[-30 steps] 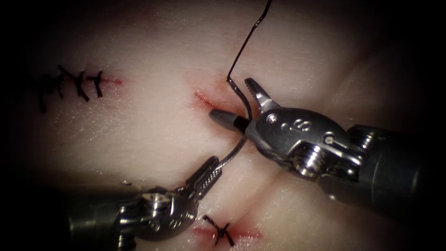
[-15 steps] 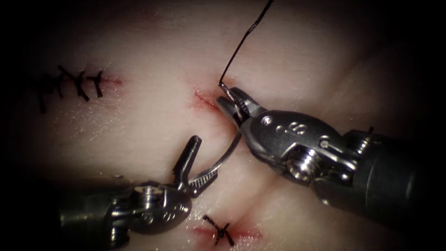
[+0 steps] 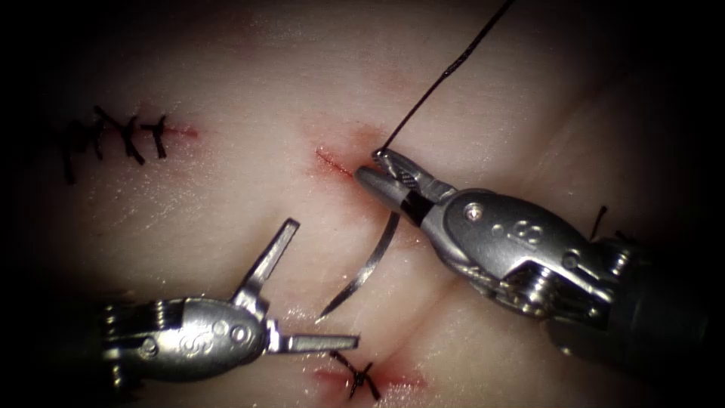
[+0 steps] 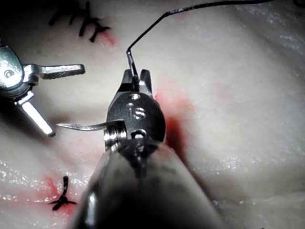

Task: Wound Closure

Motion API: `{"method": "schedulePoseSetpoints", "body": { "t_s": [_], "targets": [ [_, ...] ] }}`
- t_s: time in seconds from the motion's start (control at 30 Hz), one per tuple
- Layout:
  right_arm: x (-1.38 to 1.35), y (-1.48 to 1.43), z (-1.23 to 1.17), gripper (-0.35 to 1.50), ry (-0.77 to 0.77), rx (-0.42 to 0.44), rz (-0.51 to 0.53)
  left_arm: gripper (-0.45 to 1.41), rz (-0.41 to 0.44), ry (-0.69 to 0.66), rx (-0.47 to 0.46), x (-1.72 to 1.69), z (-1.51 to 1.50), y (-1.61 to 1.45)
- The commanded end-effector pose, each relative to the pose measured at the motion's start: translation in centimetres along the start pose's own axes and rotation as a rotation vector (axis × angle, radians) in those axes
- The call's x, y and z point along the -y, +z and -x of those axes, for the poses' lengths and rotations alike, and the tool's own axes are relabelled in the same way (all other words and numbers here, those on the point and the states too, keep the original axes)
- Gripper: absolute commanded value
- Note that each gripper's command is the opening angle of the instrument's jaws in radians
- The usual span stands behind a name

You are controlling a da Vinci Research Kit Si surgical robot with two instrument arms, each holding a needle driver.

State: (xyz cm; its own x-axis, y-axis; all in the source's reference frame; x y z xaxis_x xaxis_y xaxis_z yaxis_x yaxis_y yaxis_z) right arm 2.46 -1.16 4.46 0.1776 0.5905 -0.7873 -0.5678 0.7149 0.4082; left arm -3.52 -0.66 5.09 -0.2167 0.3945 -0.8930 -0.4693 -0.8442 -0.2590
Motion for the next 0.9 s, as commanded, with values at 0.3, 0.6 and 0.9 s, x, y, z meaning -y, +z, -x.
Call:
{"method": "schedulePoseSetpoints", "body": {
  "t_s": [0.3,0.6,0.9],
  "targets": [
    [-0.18,-0.01,0.01,-0.35,-0.015,-0.106,-0.216,0.99,0.185,-0.304,-0.070,0.26,0.17,0.18],
    [-0.18,-0.02,-0.02,-0.35,-0.042,-0.177,-0.322,0.99,0.346,-0.534,-0.053,0.43,0.28,0.51],
    [-0.17,-0.01,-0.02,-0.35,-0.108,-0.205,-0.346,0.91,0.494,-0.670,-0.056,0.41,0.25,0.59]
  ]
}}
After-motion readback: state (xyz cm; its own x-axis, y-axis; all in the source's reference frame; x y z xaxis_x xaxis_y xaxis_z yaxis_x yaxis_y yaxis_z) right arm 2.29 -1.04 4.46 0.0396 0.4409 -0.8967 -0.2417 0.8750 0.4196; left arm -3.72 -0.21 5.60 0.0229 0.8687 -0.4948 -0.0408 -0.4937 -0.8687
